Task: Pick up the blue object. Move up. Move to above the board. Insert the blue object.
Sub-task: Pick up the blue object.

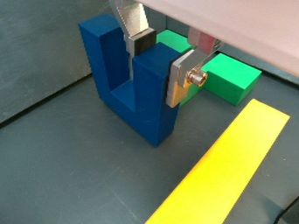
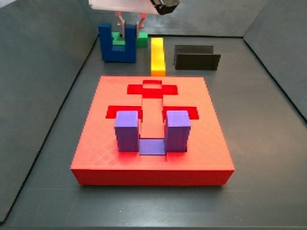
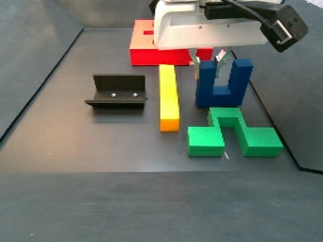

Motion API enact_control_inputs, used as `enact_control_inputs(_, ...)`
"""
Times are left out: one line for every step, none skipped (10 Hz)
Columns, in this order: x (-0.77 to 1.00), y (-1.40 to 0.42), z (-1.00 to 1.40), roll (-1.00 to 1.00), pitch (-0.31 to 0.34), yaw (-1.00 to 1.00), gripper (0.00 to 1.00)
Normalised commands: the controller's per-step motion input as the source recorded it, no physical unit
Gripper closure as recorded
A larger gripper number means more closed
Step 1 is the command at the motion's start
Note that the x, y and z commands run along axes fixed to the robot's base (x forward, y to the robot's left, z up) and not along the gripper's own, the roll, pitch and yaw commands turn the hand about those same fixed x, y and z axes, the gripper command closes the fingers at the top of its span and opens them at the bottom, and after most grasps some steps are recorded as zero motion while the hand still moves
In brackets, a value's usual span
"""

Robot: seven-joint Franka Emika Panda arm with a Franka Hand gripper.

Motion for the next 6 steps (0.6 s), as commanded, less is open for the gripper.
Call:
enact_control_inputs(0.00, 0.00, 0.00, 0.00, 0.000, 0.00, 1.00)
enact_control_inputs(0.00, 0.00, 0.00, 0.00, 0.000, 0.00, 1.00)
enact_control_inputs(0.00, 0.00, 0.00, 0.00, 0.000, 0.00, 1.00)
enact_control_inputs(0.00, 0.00, 0.00, 0.00, 0.000, 0.00, 1.00)
enact_control_inputs(0.00, 0.00, 0.00, 0.00, 0.000, 0.00, 1.00)
enact_control_inputs(0.00, 0.00, 0.00, 0.00, 0.000, 0.00, 1.00)
